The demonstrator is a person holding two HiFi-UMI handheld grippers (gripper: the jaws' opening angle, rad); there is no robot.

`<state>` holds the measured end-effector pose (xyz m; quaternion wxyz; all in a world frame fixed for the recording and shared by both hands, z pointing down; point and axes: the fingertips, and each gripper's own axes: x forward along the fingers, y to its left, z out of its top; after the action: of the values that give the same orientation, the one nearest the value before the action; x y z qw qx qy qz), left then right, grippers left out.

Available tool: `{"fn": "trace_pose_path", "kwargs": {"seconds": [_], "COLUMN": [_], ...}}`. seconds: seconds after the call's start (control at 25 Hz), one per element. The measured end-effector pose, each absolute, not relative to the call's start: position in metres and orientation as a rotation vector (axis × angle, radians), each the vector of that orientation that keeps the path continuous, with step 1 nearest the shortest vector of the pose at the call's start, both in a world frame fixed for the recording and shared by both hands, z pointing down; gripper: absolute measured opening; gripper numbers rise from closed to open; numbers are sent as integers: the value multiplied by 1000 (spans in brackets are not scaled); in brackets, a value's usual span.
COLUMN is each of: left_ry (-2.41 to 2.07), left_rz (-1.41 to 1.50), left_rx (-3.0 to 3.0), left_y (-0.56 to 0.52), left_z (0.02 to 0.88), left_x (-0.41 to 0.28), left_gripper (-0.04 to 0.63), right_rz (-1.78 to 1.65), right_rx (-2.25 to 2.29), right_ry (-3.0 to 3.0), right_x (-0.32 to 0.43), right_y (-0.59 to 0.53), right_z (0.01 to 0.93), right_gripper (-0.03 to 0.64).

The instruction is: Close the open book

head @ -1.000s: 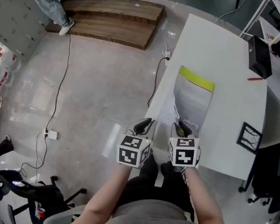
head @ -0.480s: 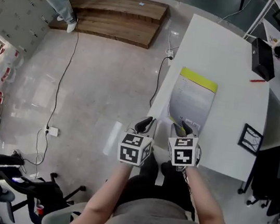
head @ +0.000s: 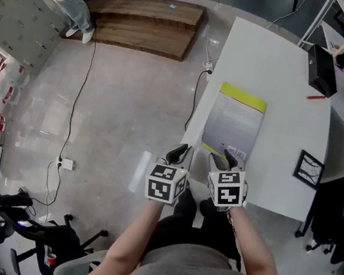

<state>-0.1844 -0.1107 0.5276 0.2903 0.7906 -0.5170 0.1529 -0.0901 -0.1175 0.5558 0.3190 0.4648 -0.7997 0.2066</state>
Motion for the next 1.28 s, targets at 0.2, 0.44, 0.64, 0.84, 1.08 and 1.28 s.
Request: {"fn": "trace_pose_path", "kwargs": {"seconds": [0.2,0.44,0.64,0.84,1.08,1.28], "left_ry": [-1376,-1378,-1368,-1371,-1384,-1393], "left_rz": [410,399,407,397,396,373], "left_rx": [2109,2131,2158,2196,2224,2239], "left_y": [-109,-111,-111,-114,-116,-116], "left_z": [527,523,517,504,494,484], "left_x": [-186,-181,-177,-173,-175,-177], "left_gripper": [51,51,51,51,51,51], "right_rz": [622,663,666,677,673,656], "right_rx": [1272,1351,1394,1453,1503,1552], "right_ry": [-2159,-2221,-2243,-2256,-2305,-2316], "right_x": [-85,-73,-65,-57,-50,-38], "right_y": [-115,-116,-113,-112,-110,-108], "right_z": [545,525,509,494,476,464], "right_gripper": [186,158,133,93,66,31]}}
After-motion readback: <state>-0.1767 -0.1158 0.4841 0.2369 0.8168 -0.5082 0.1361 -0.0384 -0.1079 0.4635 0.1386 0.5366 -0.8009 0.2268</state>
